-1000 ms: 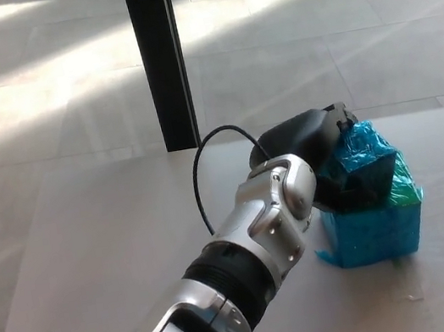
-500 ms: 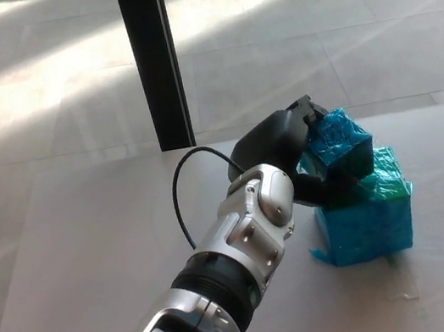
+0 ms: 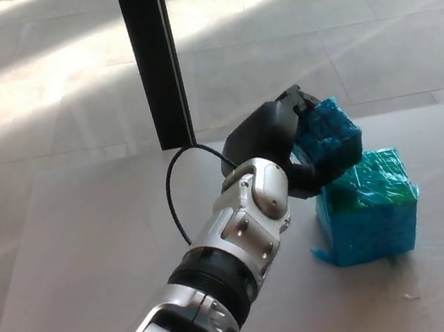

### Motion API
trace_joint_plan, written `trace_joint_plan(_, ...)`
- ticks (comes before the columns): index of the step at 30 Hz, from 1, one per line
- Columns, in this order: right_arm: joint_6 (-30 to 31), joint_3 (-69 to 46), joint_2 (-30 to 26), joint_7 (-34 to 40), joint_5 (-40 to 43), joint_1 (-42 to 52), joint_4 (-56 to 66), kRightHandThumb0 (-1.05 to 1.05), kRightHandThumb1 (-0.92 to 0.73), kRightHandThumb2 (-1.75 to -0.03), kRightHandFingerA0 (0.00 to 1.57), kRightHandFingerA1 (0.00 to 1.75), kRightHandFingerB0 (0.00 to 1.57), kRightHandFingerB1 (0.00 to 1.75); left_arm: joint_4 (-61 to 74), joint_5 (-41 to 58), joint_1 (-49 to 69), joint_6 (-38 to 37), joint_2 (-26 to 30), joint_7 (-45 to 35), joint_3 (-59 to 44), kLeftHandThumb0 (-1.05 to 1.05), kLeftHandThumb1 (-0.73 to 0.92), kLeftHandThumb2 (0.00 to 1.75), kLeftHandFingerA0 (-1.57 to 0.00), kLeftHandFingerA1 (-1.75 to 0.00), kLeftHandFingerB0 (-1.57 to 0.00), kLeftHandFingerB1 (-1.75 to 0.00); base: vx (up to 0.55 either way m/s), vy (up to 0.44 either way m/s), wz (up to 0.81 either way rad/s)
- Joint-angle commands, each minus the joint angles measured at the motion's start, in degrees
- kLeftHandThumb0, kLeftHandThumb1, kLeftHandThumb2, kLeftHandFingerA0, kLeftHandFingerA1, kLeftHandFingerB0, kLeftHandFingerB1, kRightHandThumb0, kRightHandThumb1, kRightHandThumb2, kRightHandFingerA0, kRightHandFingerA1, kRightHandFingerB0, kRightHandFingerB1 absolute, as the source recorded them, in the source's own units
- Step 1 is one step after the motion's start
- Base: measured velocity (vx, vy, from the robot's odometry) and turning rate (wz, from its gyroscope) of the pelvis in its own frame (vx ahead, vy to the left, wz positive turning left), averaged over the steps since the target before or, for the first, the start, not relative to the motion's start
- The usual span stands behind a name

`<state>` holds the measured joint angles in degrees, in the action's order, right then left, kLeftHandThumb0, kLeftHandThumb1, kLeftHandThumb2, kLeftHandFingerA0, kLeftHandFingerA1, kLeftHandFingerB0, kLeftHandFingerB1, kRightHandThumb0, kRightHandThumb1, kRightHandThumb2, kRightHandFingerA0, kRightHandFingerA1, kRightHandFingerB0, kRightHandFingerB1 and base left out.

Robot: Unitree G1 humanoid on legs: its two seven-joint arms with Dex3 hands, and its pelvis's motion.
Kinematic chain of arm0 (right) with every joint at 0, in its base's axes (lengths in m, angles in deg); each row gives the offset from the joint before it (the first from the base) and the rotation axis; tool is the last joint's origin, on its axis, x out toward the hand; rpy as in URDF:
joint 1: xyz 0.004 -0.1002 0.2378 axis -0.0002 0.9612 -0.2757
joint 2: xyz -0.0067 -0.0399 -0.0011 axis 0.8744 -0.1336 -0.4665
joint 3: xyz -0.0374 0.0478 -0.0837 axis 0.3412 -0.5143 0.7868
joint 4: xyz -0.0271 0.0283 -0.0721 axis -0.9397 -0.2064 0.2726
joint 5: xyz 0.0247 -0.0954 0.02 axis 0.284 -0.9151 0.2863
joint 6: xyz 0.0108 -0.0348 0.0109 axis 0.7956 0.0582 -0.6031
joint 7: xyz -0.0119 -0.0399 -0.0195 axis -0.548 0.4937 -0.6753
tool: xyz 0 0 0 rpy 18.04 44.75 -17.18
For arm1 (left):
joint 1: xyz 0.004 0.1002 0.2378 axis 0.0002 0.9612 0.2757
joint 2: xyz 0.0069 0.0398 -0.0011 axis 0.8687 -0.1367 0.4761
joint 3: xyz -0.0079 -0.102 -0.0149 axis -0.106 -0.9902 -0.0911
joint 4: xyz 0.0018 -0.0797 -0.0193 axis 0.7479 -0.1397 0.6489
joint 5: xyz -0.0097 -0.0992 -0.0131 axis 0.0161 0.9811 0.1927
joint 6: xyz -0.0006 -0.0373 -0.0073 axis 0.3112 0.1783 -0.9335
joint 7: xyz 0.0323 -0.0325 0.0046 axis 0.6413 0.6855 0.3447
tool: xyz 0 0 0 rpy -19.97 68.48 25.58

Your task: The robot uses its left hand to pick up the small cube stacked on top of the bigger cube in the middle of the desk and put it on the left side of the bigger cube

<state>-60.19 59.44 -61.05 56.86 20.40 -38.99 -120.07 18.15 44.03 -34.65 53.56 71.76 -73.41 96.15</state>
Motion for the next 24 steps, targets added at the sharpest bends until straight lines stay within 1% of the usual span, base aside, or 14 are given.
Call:
trace_joint_plan(1, -0.15, -0.14, -1.50, -0.97, 0.06, 0.53, -0.35, -0.41, -0.69, -0.61, 0.62, 0.61, 0.57, 0.41, 1.14, 0.98, -3.55, 1.09, 1.33, 0.29, -2.15, -0.24, 0.65, 0.83, -0.77, -1.52, -0.70, -0.92, 0.00, 0.000, 0.00)
trace_joint_plan(3, 0.31, -0.18, -1.61, -1.40, 0.16, 0.77, -0.43, -0.42, -0.68, -0.61, 0.62, 0.60, 0.56, 0.40, 2.58, 2.17, -3.66, -0.37, 3.38, -0.43, -4.03, -0.28, 0.52, 1.01, -0.92, -1.74, -0.79, -1.30, 0.00, 0.000, 0.00)
trace_joint_plan(5, -0.57, -0.05, -1.73, -1.82, 0.04, 1.10, -0.39, -0.43, -0.69, -0.61, 0.61, 0.60, 0.54, 0.41, 3.26, 2.06, -3.72, -0.35, 4.62, -1.12, -4.54, -0.18, 0.58, 0.94, -0.80, -1.75, -0.72, -1.52, 0.00, 0.000, 0.00)
trace_joint_plan(7, -0.77, 0.09, -1.78, -1.46, -0.21, 1.28, -0.35, -0.43, -0.69, -0.61, 0.61, 0.60, 0.55, 0.41, 3.50, 1.57, -3.48, -0.28, 5.48, -0.87, -4.47, -0.12, 0.56, 0.90, -0.96, -1.72, -0.73, -1.34, 0.00, 0.000, 0.00)
trace_joint_plan(9, -0.33, -0.34, -1.58, -1.67, 0.32, 1.06, -0.47, -0.42, -0.69, -0.61, 0.59, 0.61, 0.55, 0.44, 4.04, 1.53, -3.26, 0.37, 7.33, -2.38, -4.61, -0.15, 0.54, 0.96, -0.82, -1.75, -0.75, -1.50, 0.00, 0.000, 0.00)
trace_joint_plan(10, -0.38, -0.28, -1.61, -1.93, 0.31, 1.02, -0.41, -0.42, -0.70, -0.61, 0.59, 0.60, 0.55, 0.44, 4.17, 1.48, -3.25, 0.68, 8.09, -3.49, -4.46, -0.09, 0.56, 0.83, -0.84, -1.75, -0.79, -1.29, 0.00, 0.000, 0.00)
trace_joint_plan(14, 0.06, 0.34, -2.12, -2.34, -0.11, 2.35, 3.78, -0.43, -0.71, -0.61, 0.59, 0.65, 0.54, 0.46, 5.17, 0.52, -3.11, 2.05, 11.73, -10.37, -2.42, -0.15, 0.52, 0.92, -0.90, -1.66, -0.85, -1.28, 0.00, 0.000, 0.00)
trace_joint_plan(18, 1.58, 0.24, -2.07, -1.98, -0.06, 2.66, 4.83, -0.46, -0.69, -0.61, 0.58, 0.64, 0.54, 0.46, 6.54, -0.18, -2.02, 2.79, 15.51, -16.82, -0.27, -0.20, 0.60, 0.83, -0.93, -1.71, -0.69, -1.40, 0.00, 0.000, 0.00)
trace_joint_plan(19, 2.12, 0.23, -2.21, -2.28, 0.01, 2.85, 5.58, -0.45, -0.68, -0.61, 0.58, 0.65, 0.55, 0.47, 6.78, -0.66, -1.52, 2.45, 16.62, -18.02, 0.52, -0.29, 0.64, 0.71, -0.80, -1.69, -0.74, -1.11, 0.00, 0.000, 0.00)
trace_joint_plan(20, 1.78, 0.19, -2.28, -2.07, -0.05, 2.59, 4.92, -0.45, -0.69, -0.61, 0.58, 0.62, 0.54, 0.46, 6.87, -1.13, -1.40, 2.32, 17.38, -18.87, 1.25, -0.31, 0.64, 0.68, -0.77, -1.51, -0.77, -0.85, 0.00, 0.000, 0.00)
trace_joint_plan(21, 2.04, 0.21, -2.30, -2.12, -0.05, 2.65, 5.32, -0.44, -0.69, -0.61, 0.58, 0.62, 0.54, 0.46, 7.28, -0.99, -1.28, 3.56, 17.98, -20.28, 1.50, -0.35, 0.66, 0.64, -0.59, -1.10, -0.65, -0.69, 0.00, 0.000, 0.00)
trace_joint_plan(22, 2.12, 0.21, -2.19, -1.93, -0.08, 2.65, 5.48, -0.44, -0.68, -0.61, 0.59, 0.62, 0.54, 0.46, 7.83, -0.99, -1.04, 4.57, 18.87, -21.85, 1.99, -0.36, 0.67, 0.64, -0.67, -1.02, -0.71, -0.74, 0.00, 0.000, 0.00)
trace_joint_plan(23, 1.91, 0.00, -2.08, -1.84, 0.10, 2.71, 5.22, -0.43, -0.68, -0.61, 0.59, 0.62, 0.54, 0.47, 9.09, -0.62, 0.18, 4.92, 20.21, -24.67, 2.42, -0.27, 0.61, 0.78, -0.75, -1.43, -0.76, -1.02, 0.00, 0.000, 0.00)
trace_joint_plan(24, 1.85, -0.09, -2.05, -1.85, 0.18, 2.76, 5.14, -0.43, -0.68, -0.61, 0.59, 0.62, 0.54, 0.47, 9.67, -0.40, 0.70, 5.04, 20.70, -25.75, 2.58, -0.27, 0.61, 0.78, -0.75, -1.43, -0.76, -1.02, 0.00, 0.000, 0.00)
